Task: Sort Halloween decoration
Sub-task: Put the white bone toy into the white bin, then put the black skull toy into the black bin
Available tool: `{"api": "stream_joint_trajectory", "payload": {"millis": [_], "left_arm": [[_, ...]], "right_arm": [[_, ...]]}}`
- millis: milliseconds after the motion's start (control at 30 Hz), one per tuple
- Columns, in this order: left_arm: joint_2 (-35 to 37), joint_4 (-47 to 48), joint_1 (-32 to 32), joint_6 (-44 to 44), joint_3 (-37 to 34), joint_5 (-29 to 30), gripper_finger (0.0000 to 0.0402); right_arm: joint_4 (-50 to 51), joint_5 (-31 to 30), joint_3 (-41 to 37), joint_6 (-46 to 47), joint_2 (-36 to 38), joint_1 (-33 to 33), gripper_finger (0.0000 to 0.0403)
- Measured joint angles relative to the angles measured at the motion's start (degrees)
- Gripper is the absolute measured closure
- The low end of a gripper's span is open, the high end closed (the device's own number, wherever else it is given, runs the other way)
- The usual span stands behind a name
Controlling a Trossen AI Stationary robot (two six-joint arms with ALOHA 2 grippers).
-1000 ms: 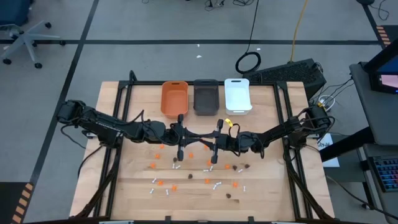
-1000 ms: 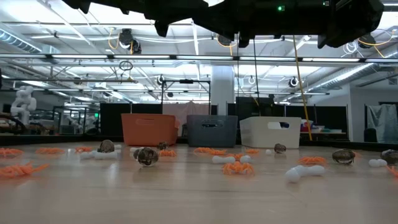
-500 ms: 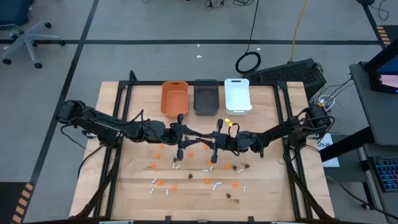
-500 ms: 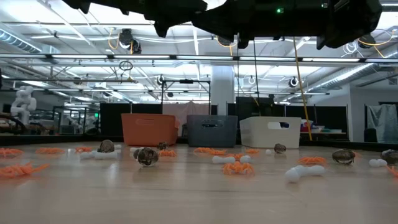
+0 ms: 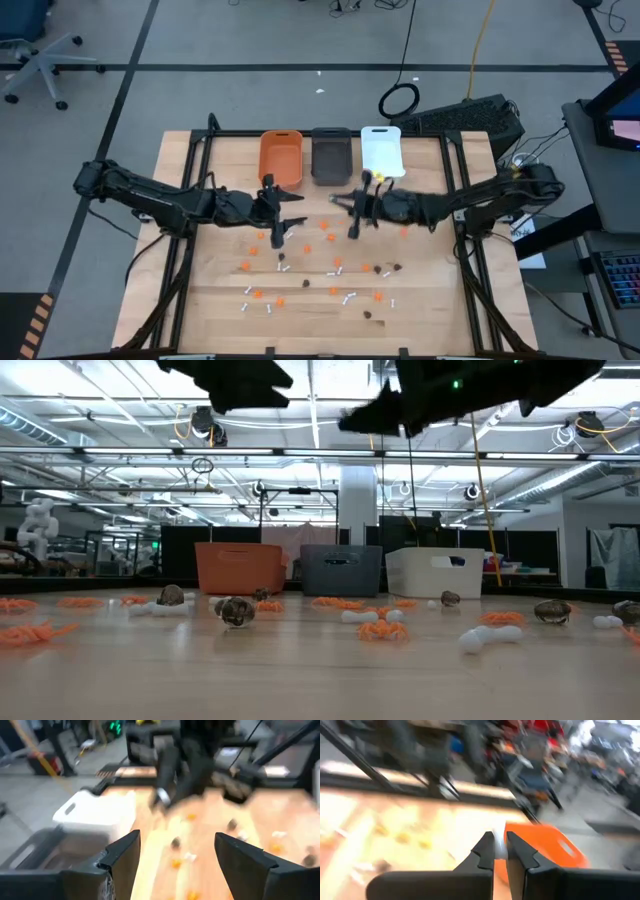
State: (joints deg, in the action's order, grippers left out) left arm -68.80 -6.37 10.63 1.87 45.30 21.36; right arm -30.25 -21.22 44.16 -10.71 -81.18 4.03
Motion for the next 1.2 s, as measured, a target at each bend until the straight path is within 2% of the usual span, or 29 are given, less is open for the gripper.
{"api": "stream_joint_trajectory", "payload": {"millis": [167,300,433,533,733,900,1033,1200], "left_arm": [[-3.0,0.0,-0.1,2.3,0.0,1.9,0.0146],[-6.4,-3.3,-0.1,2.3,0.0,2.2,0.0146],[-9.7,-5.3,-0.1,2.3,0.0,2.2,0.0146],[-11.6,-5.9,-0.1,2.4,0.0,2.2,0.0146],[-14.6,-10.0,-0.1,2.4,0.0,2.1,0.0146],[-15.3,-10.2,-0.1,2.4,0.0,2.1,0.0146],[-15.3,-10.3,-0.1,2.4,0.0,2.2,0.0146],[-15.3,-9.6,-0.1,4.0,0.0,2.1,0.0146]], "right_arm": [[15.0,-3.0,0.0,1.7,5.7,-10.5,0.0399],[26.1,-3.5,0.0,4.2,5.7,-21.1,0.0399],[30.5,2.3,-0.1,5.6,2.9,-30.0,0.0398],[29.0,3.9,-0.1,5.9,0.4,-33.9,0.0386],[27.2,2.5,-0.1,8.2,-5.0,-38.7,0.0347],[26.6,1.8,-0.1,8.2,-5.6,-39.4,0.0306],[26.8,1.8,0.0,7.7,-2.2,-39.2,0.0276],[29.5,2.2,0.0,7.5,7.1,-36.6,0.0258]]}}
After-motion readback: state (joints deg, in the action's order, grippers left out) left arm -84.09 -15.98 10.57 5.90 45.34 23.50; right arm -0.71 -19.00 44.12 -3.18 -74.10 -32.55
